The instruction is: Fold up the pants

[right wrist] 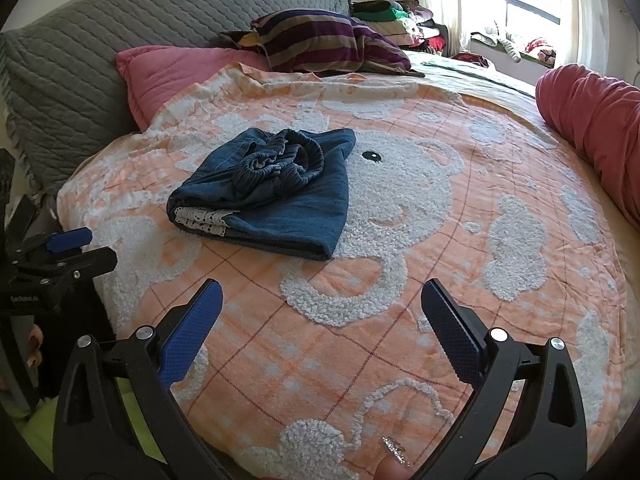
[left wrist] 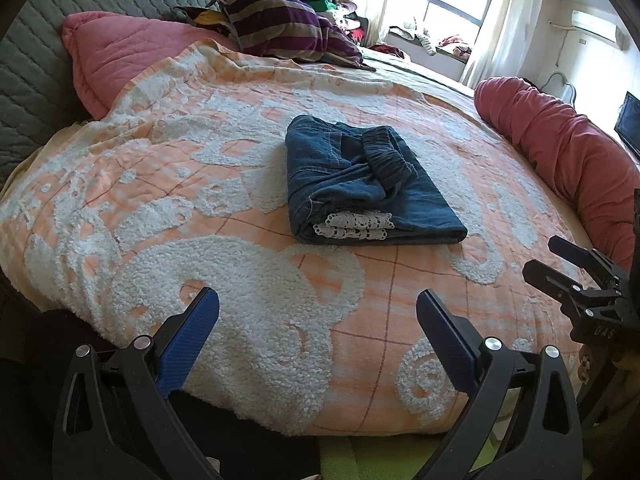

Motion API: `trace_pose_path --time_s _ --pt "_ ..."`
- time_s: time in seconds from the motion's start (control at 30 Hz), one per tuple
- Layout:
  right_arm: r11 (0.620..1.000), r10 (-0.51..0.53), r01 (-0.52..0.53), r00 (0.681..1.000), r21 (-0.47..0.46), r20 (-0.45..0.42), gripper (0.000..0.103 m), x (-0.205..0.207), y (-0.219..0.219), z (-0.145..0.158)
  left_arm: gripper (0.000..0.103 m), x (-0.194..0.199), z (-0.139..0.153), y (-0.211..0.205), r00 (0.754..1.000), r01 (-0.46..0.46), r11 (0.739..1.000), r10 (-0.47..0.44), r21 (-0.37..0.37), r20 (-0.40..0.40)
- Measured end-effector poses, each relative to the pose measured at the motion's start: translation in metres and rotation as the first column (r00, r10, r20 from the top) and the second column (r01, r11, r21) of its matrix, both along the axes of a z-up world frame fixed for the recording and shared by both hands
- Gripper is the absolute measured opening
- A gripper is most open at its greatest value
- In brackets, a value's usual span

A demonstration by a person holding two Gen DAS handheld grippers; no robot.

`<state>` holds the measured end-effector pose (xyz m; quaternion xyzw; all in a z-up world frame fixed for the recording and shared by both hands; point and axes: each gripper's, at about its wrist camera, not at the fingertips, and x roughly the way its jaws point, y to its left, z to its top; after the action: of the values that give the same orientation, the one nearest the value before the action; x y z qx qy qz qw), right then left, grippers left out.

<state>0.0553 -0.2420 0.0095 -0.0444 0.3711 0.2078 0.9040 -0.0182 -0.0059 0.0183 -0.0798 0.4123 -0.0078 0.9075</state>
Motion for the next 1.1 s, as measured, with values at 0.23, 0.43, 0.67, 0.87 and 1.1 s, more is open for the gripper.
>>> trace_pose_path --time_s 0.23,0.43,0.67,0.87,1.1 --pt "1.000 0.000 0.000 1.000 -0.001 0.002 0.094 -0.0002 -0.0006 -0.0006 0.099 -0.0004 0.0006 0.0002 1.000 -0.001 1.000 0.001 0.000 -0.001" --pt "1.000 -0.002 0.002 1.000 -0.001 0.001 0.094 -0.0004 -0.0003 -0.0006 0.099 -0.0003 0.0008 0.0002 1.000 -0.002 1.000 0.002 0.004 -0.001" --pt "1.000 -0.002 0.002 1.000 -0.002 -0.002 0.094 -0.0002 -0.0007 -0.0021 0.099 -0.0002 0.0021 0.0020 1.000 -0.005 1.000 0.005 -0.004 0.001" --pt "1.000 -0.004 0.004 1.000 -0.003 -0.003 0.094 -0.0006 -0.0014 -0.0029 0.099 -0.0015 0.0041 0.0016 1.000 -0.020 1.000 0.020 -0.003 0.006" --pt "1.000 -0.004 0.004 1.000 -0.002 -0.002 0.094 -0.0004 -0.0023 -0.0027 0.099 -0.0026 0.0042 0.0001 1.000 -0.029 1.000 0.029 0.006 0.004"
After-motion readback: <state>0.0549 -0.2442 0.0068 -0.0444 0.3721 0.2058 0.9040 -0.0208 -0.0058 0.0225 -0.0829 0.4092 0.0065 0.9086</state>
